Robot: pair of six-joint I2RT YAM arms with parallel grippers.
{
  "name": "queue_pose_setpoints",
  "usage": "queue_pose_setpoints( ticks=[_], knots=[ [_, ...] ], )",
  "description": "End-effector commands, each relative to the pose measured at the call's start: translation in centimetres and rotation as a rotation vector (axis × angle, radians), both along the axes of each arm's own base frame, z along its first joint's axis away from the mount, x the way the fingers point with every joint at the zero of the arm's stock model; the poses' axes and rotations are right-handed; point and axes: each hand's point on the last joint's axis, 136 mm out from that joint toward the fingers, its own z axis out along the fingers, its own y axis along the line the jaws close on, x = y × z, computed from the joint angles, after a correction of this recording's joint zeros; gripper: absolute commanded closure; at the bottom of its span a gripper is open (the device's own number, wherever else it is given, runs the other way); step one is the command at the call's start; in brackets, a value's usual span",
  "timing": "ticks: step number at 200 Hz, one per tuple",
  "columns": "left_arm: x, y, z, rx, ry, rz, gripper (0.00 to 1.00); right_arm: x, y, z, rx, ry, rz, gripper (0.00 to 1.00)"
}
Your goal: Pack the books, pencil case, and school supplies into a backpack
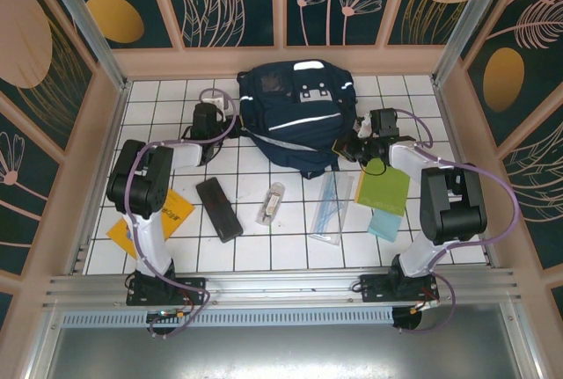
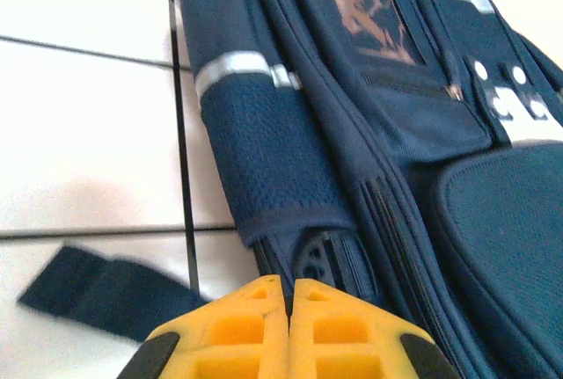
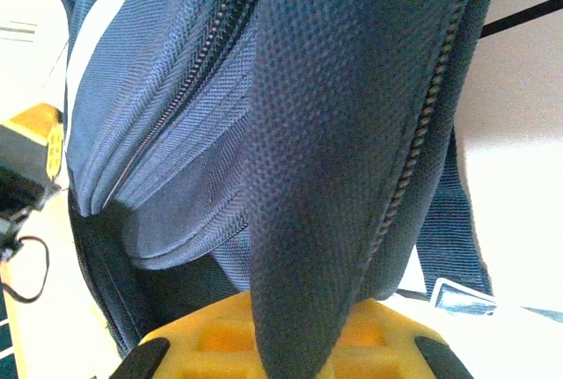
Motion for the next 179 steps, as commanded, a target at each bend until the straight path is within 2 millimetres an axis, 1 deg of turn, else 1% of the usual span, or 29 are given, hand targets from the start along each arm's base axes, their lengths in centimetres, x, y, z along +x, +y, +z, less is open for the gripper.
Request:
queue_pose_setpoints(
  ticks=[1, 19, 32, 38, 46, 56, 58, 68, 78, 83, 85, 89, 93, 94, 98, 101, 106, 113, 115, 117, 120, 124, 125, 127, 135, 143, 148, 165, 179],
  knots=[
    [4.2, 7.1, 0.4, 0.097, -0.043, 0.265, 1.0, 0.3, -0.3, 1.7, 0.006, -0.055, 0.016, 1.0],
    [4.9, 6.4, 0.2, 0.07, -0.023, 0.245, 1.0, 0.1, 0.4, 1.5, 0.011, -0.051, 0.033, 1.0],
    [4.6, 5.9, 0.0, 0.04, -0.001, 0.228, 1.0, 0.0, 0.9, 1.5, 0.011, -0.05, 0.038, 1.0],
    [4.3, 5.8, -0.1, 0.027, 0.009, 0.225, 0.96, 0.1, 1.2, 1.7, 0.018, -0.051, 0.041, 1.0],
    [3.8, 5.7, 0.0, 0.007, 0.018, 0.224, 0.86, 0.2, 1.5, 2.1, 0.035, -0.055, 0.043, 1.0],
    [2.9, 5.6, 0.0, -0.014, 0.035, 0.224, 0.74, 0.2, 1.9, 2.6, 0.051, -0.056, 0.041, 0.89],
    [2.7, 5.7, 0.0, -0.018, 0.038, 0.225, 0.7, 0.2, 1.9, 2.7, 0.053, -0.056, 0.04, 0.86],
    [1.8, 5.7, 0.3, -0.037, 0.057, 0.232, 0.54, 0.4, 1.8, 3.1, 0.052, -0.051, 0.021, 0.67],
    [0.7, 5.9, 0.7, -0.045, 0.078, 0.242, 0.47, 0.5, 1.4, 3.7, 0.033, -0.057, 0.001, 0.51],
    [0.1, 6.0, 0.8, -0.049, 0.092, 0.247, 0.44, 0.6, 0.9, 3.9, 0.011, -0.057, -0.016, 0.46],
    [-0.1, 6.1, 1.1, -0.053, 0.092, 0.248, 0.43, 0.6, 0.7, 4.0, 0.0, -0.057, -0.025, 0.44],
    [-0.5, 6.1, 1.4, -0.059, 0.096, 0.25, 0.41, 0.7, 0.2, 4.1, -0.022, -0.057, -0.042, 0.41],
    [-0.9, 6.2, 1.7, -0.063, 0.101, 0.252, 0.25, 0.7, -0.4, 4.2, -0.047, -0.057, -0.058, 0.39],
    [-1.0, 6.2, 1.7, -0.065, 0.102, 0.251, 0.22, 0.7, -0.5, 4.2, -0.055, -0.057, -0.064, 0.38],
    [-1.5, 6.1, 2.1, -0.074, 0.101, 0.249, 0.17, 0.7, -1.1, 4.2, -0.082, -0.055, -0.08, 0.36],
    [-1.9, 6.0, 2.3, -0.082, 0.102, 0.247, 0.07, 0.7, -1.7, 4.3, -0.105, -0.056, -0.094, 0.34],
    [-2.4, 6.0, 2.7, -0.095, 0.101, 0.243, 0.02, 0.8, -2.7, 4.3, -0.144, -0.057, -0.119, 0.32],
    [-3.0, 5.7, 3.6, -0.119, 0.093, 0.233, 0.01, 0.7, -4.4, 4.3, -0.2, -0.054, -0.159, 0.3],
    [-3.1, 5.6, 4.1, -0.126, 0.086, 0.23, 0.01, 0.7, -4.9, 4.2, -0.217, -0.05, -0.171, 0.28],
    [-3.6, 5.5, 3.6, -0.127, 0.099, 0.225, 0.01, 0.7, -5.5, 4.1, -0.231, -0.049, -0.186, 0.27],
    [-4.0, 5.3, 3.8, -0.133, 0.1, 0.217, 0.01, 0.6, -6.2, 4.0, -0.253, -0.044, -0.204, 0.26],
    [-4.3, 4.9, 3.5, -0.137, 0.111, 0.208, 0.01, 0.6, -7.4, 3.9, -0.277, -0.038, -0.231, 0.26],
    [-4.4, 4.8, 4.1, -0.142, 0.1, 0.205, 0.01, 0.6, -7.7, 3.9, -0.282, -0.037, -0.239, 0.26],
    [-4.6, 4.7, 4.7, -0.149, 0.091, 0.199, 0.01, 0.6, -8.0, 3.9, -0.287, -0.036, -0.246, 0.25],
    [-5.4, 3.8, 5.4, -0.159, 0.085, 0.175, 0.02, 0.2, -10.5, 3.5, -0.328, -0.018, -0.308, 0.25],
    [-6.2, 2.6, 5.8, -0.165, 0.081, 0.15, 0.02, -0.1, -12.8, 3.2, -0.356, -0.005, -0.362, 0.24],
    [-6.7, 1.8, 6.2, -0.17, 0.077, 0.132, 0.02, -0.4, -14.0, 2.9, -0.369, 0.006, -0.393, 0.19],
    [-8.2, -1.2, 6.8, -0.203, 0.08, 0.075, 0.02, -1.4, -18.4, 1.6, -0.408, 0.052, -0.503, 0.18],
    [-9.3, -3.7, 7.1, -0.251, 0.093, 0.029, 0.01, -2.5, -21.0, 0.4, -0.421, 0.077, -0.573, 0.17]
  ],
)
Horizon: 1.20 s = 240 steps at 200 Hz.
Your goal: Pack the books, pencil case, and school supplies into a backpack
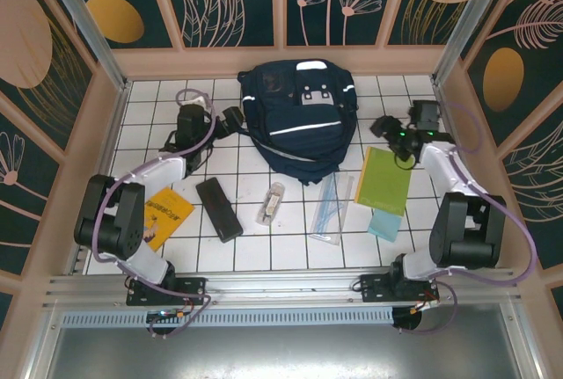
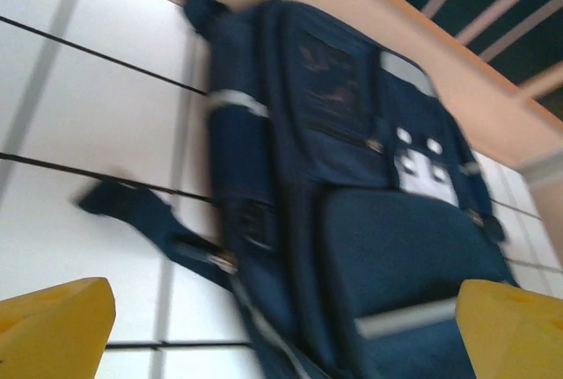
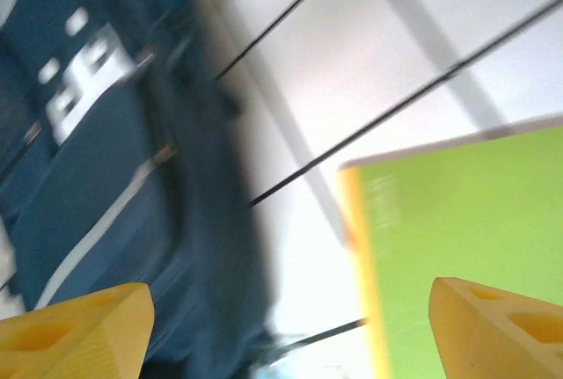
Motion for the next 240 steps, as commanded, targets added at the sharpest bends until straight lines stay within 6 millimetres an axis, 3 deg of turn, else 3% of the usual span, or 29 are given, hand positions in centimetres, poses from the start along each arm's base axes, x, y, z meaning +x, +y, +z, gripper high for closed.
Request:
queue_pose_setpoints(
  ticks=[1, 20, 34, 65, 95, 101, 130, 136, 160, 185, 218, 240],
  knots=[
    [-2.5, -3.9, -0.5, -0.087, 0.047, -0.08, 0.01, -3.4, -5.0, -3.5, -0.088, 0.12, -0.135, 0.16],
    [-3.7, -7.2, 0.1, -0.151, 0.037, -0.145, 0.01, -5.1, -7.7, -5.3, -0.092, 0.153, -0.22, 0.12],
    [-4.5, -9.7, 0.2, -0.163, 0.038, -0.2, 0.01, -6.0, -8.4, -6.6, -0.061, 0.166, -0.242, 0.12],
    [-5.7, -13.8, 0.0, -0.195, 0.055, -0.307, 0.02, -6.9, -6.5, -9.2, 0.041, 0.2, -0.184, 0.13],
    [-6.4, -16.1, 0.5, -0.21, 0.052, -0.383, 0.02, -7.6, -4.5, -10.8, 0.109, 0.212, -0.134, 0.15],
    [-6.5, -16.4, -0.7, -0.202, 0.078, -0.39, 0.02, -7.7, -4.2, -11.0, 0.111, 0.217, -0.123, 0.16],
    [-7.6, -18.1, -1.1, -0.223, 0.102, -0.454, 0.04, -7.5, -2.5, -10.6, 0.121, 0.203, -0.059, 0.17],
    [-7.5, -19.0, 0.0, -0.227, 0.084, -0.477, 0.05, -7.4, -2.2, -10.2, 0.125, 0.188, -0.047, 0.18],
    [-9.1, -22.2, -0.1, -0.206, 0.104, -0.552, 0.12, -7.2, -0.5, -8.6, 0.171, 0.13, 0.01, 0.21],
    [-10.9, -25.6, -1.3, -0.193, 0.142, -0.628, 0.25, -7.1, 0.8, -7.9, 0.211, 0.095, 0.058, 0.25],
    [-12.5, -29.5, -3.9, -0.134, 0.212, -0.71, 0.37, -7.2, 0.8, -8.0, 0.195, 0.093, 0.066, 0.28],
    [-13.0, -31.2, -6.2, -0.066, 0.259, -0.727, 0.39, -7.3, 1.0, -8.2, 0.202, 0.093, 0.076, 0.32]
  ],
)
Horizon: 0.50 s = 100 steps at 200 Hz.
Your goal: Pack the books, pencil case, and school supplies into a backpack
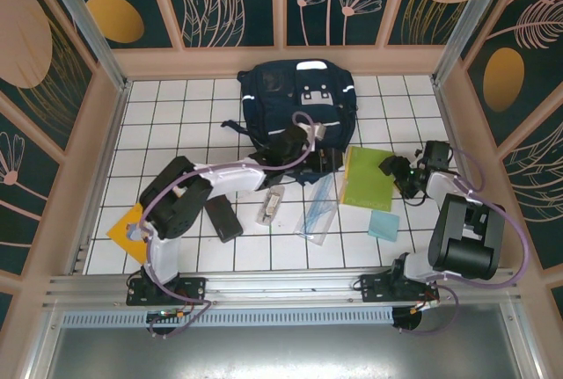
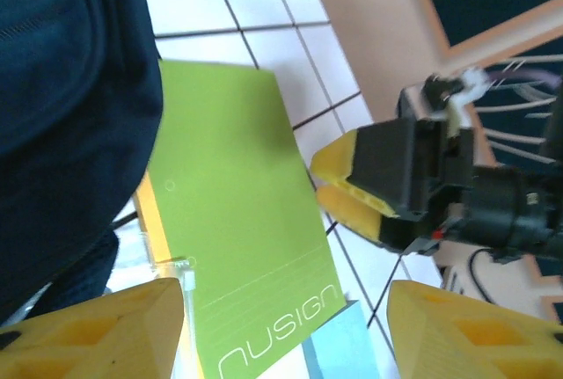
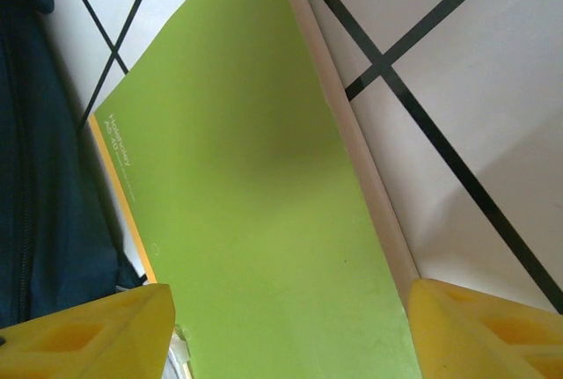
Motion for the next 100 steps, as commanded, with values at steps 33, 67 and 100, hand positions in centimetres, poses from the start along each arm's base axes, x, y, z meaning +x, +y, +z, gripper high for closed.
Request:
queue_pose_setpoints(
  ticks=[33, 67, 100],
  knots=[
    [-0.5, -1.5, -6.1, 0.185, 0.071, -0.031, 0.49, -0.7, 0.5, -0.9, -0.034, 0.0, 0.03, 0.33],
    [-0.5, -1.3, -9.2, 0.26, 0.105, -0.029, 0.55, -1.2, 0.2, -1.7, -0.115, 0.031, 0.036, 0.32],
    [-0.7, -1.1, -12.5, 0.305, 0.153, -0.027, 0.6, -1.0, 3.0, -0.6, -0.007, -0.018, 0.119, 0.34]
  ],
)
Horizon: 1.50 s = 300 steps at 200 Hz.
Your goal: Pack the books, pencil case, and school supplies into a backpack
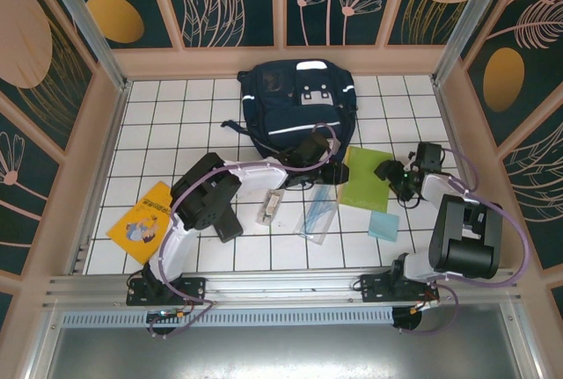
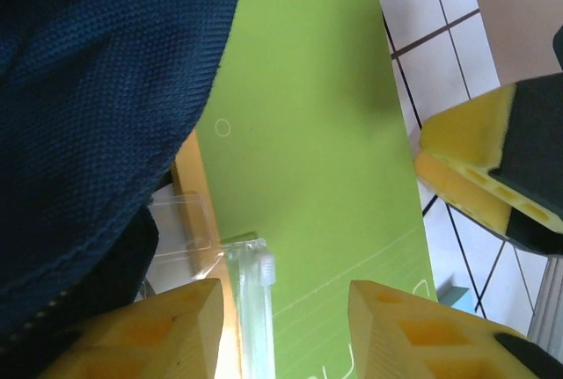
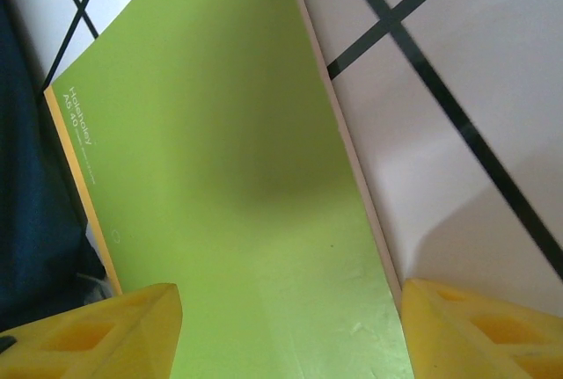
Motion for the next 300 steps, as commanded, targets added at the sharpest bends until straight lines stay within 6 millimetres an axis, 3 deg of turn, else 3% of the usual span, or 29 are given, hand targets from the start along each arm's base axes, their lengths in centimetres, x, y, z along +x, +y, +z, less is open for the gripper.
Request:
queue_pose_setpoints(
  ticks=[1, 27, 63, 126, 149, 161, 164, 180, 201, 223, 239, 281, 300],
  knots=[
    [-0.5, 1.1, -5.0, 0.116, 0.066, 0.012, 0.6, -0.3, 1.9, 0.7, 0.057, -0.034, 0.072, 0.34],
    [-0.9, 1.2, -6.9, 0.133, 0.107, 0.013, 0.64, -0.3, 2.8, 2.6, 0.101, -0.086, 0.098, 0.38],
    [-0.8, 1.5, -7.6, 0.153, 0.104, 0.017, 0.65, -0.2, 3.9, 4.9, 0.147, -0.158, 0.142, 0.48],
    [-0.7, 1.7, -7.3, 0.161, 0.091, 0.019, 0.65, -0.3, 4.6, 1.6, 0.168, -0.091, 0.165, 0.63],
    [-0.4, 2.2, -7.2, 0.181, 0.075, 0.034, 0.63, -0.1, 4.3, 1.5, 0.15, -0.084, 0.152, 0.8],
    [-0.1, 3.0, -6.8, 0.187, 0.066, 0.054, 0.56, 0.2, 3.6, 2.0, 0.107, -0.085, 0.136, 0.99],
    [-0.1, 3.2, -6.7, 0.189, 0.065, 0.058, 0.54, 0.2, 3.4, 2.2, 0.097, -0.088, 0.131, 1.0],
    [0.3, 4.3, -5.6, 0.18, 0.061, 0.082, 0.39, 0.9, 2.1, 3.7, 0.049, -0.116, 0.099, 1.0],
    [1.3, 5.4, -2.4, 0.124, 0.033, 0.119, 0.23, 1.7, 1.0, 6.5, 0.013, -0.168, 0.078, 1.0],
    [3.1, 6.2, 1.8, 0.025, -0.006, 0.169, 0.1, 2.5, 0.4, 9.8, -0.013, -0.232, 0.075, 1.0],
    [4.2, 6.3, 4.3, -0.044, -0.03, 0.195, 0.07, 3.1, 0.6, 12.2, -0.008, -0.285, 0.087, 1.0],
    [5.8, 4.4, 8.5, -0.286, 0.012, 0.178, 0.01, 3.6, 4.2, 16.8, 0.137, -0.395, 0.217, 1.0],
    [5.9, 4.4, 8.8, -0.341, 0.04, 0.192, 0.01, 3.6, 6.9, 18.7, 0.199, -0.437, 0.301, 1.0]
  ],
)
